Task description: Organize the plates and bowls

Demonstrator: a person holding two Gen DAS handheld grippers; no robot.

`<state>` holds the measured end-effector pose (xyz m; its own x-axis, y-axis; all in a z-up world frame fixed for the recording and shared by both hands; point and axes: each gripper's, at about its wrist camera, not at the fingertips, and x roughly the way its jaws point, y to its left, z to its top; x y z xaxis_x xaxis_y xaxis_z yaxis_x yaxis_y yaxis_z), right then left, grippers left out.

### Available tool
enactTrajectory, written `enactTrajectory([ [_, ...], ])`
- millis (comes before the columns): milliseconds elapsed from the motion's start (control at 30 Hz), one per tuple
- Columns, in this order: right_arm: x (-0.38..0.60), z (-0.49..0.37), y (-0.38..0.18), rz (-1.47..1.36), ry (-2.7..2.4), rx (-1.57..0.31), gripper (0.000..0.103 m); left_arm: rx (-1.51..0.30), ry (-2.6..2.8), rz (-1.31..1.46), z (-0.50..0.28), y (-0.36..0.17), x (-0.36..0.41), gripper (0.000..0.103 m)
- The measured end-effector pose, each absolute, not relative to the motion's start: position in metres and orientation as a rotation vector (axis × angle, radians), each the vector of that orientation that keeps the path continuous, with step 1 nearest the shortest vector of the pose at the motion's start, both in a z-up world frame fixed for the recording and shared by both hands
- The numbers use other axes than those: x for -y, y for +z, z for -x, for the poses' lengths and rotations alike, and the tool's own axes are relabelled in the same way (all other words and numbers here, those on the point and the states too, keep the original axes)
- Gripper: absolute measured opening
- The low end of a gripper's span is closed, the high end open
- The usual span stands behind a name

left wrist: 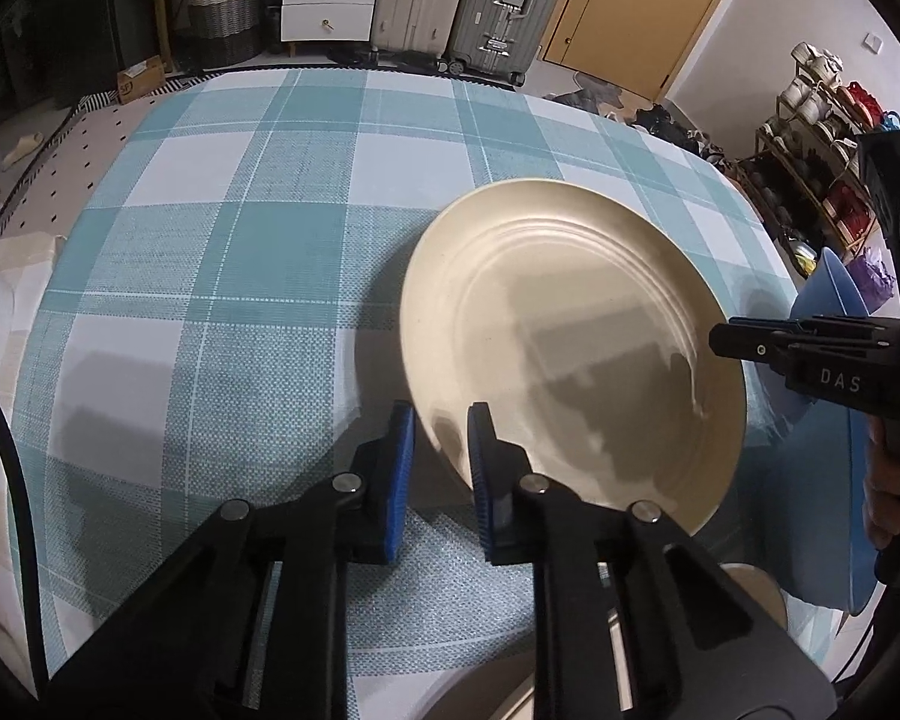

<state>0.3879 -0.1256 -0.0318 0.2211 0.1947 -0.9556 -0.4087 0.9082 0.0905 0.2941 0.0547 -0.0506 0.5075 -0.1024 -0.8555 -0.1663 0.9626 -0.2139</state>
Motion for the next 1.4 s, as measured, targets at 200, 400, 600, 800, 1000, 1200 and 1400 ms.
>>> enactTrajectory([
  [200,0.125,-0.384,-0.025,0.206,0.425,-1.252,0.016,-1.012,0.051,0.259,-0.289,-0.042,-0.053,0.015],
  [400,0.125,-0.377,-0.016,0.210,0.435,-1.225,0.016,-0.987,0.057,0.242,-0.281,-0.030,-0.052,0.015],
  [600,0.126,-0.366,-0.003,0.202,0.452,-1.194,0.016,-0.958,0.067,0.235,-0.267,-0.015,-0.050,0.015],
  [800,0.127,-0.352,0.019,0.195,0.468,-1.150,0.016,-0.919,0.076,0.223,-0.249,0.007,-0.048,0.015],
  [1000,0.130,-0.334,0.038,0.176,0.479,-1.116,0.016,-0.881,0.079,0.209,-0.226,0.032,-0.045,0.015],
  [1200,0.134,-0.316,0.054,0.171,0.490,-1.089,0.016,-0.858,0.078,0.201,-0.203,0.050,-0.040,0.015],
  [1400,0.137,-0.301,0.066,0.159,0.503,-1.065,0.016,-0.840,0.077,0.194,-0.181,0.065,-0.033,0.015],
])
